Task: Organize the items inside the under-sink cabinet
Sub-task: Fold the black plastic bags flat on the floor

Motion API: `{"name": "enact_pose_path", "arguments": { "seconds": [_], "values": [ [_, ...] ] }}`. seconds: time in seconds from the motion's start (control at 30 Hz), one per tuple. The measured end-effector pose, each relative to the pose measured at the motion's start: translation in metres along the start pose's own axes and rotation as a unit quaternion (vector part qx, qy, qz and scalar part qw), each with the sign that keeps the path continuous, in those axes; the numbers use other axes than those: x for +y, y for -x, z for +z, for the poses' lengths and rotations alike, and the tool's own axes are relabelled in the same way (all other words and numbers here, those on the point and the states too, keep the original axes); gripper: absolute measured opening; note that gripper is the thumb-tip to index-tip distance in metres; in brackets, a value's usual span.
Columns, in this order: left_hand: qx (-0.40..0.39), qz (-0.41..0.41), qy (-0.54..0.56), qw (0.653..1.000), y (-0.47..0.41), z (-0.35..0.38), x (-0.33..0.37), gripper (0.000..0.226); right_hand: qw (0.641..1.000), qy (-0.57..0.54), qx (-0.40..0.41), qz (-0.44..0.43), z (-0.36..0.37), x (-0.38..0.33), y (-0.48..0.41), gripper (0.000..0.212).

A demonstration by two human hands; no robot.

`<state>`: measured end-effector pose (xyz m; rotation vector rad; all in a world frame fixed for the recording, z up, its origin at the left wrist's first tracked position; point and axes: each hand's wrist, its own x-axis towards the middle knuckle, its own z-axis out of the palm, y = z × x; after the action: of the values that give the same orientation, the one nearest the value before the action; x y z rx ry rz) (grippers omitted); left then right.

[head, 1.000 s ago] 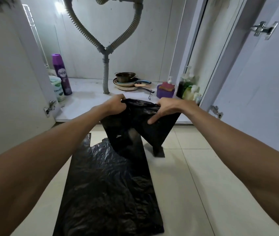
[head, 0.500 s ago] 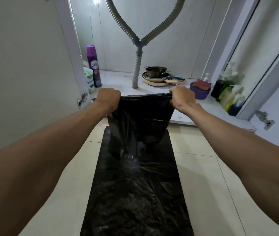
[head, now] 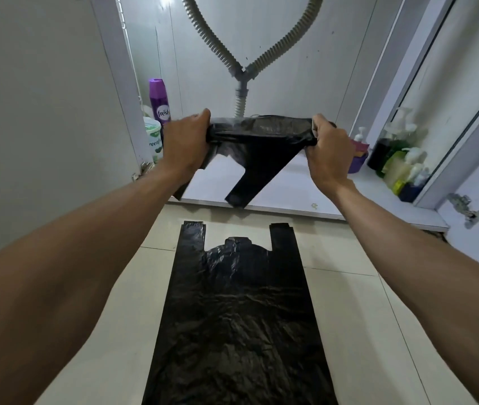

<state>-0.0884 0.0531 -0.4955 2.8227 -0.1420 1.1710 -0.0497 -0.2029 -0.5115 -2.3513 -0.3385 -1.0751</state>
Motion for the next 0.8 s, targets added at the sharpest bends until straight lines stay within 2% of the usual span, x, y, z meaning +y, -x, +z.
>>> {"name": "enact_pose_path", "arguments": {
  "seconds": [0.07,0.13,0.2,0.27,0.4,0.47,0.6,0.8],
  "values": [
    [-0.02,0.005,0.014,1.0,0.025,0.003,0.0,0.006,1.0,0.001,-0.009,-0.025,-0.008,0.0,0.026,0.024],
    [-0.081,0.005,-0.003,0.997,0.062,0.011,-0.005,0.013,0.997,0.038,-0.051,-0.048,-0.011,0.005,0.067,0.03],
    [-0.168,0.019,-0.019,0.985,0.101,0.022,-0.008,0.033,0.985,0.08,-0.146,-0.05,-0.01,0.019,0.115,0.03],
    [-0.257,0.037,-0.041,0.965,0.138,0.028,-0.005,0.048,0.958,0.105,-0.263,-0.038,-0.008,0.03,0.157,0.021],
    [-0.426,0.104,-0.094,0.894,0.207,0.035,0.012,0.075,0.895,0.093,-0.437,0.019,-0.01,0.039,0.211,0.015],
    [-0.464,0.112,-0.1,0.873,0.227,0.039,0.015,0.072,0.868,0.091,-0.485,0.058,-0.009,0.042,0.227,0.018],
    [-0.498,0.111,-0.104,0.854,0.241,0.038,0.013,0.059,0.809,0.099,-0.572,0.092,-0.011,0.042,0.245,0.019],
    [-0.541,0.131,-0.123,0.822,0.258,0.036,0.016,0.04,0.731,0.116,-0.656,0.15,-0.021,0.038,0.25,0.03]
  ]
}}
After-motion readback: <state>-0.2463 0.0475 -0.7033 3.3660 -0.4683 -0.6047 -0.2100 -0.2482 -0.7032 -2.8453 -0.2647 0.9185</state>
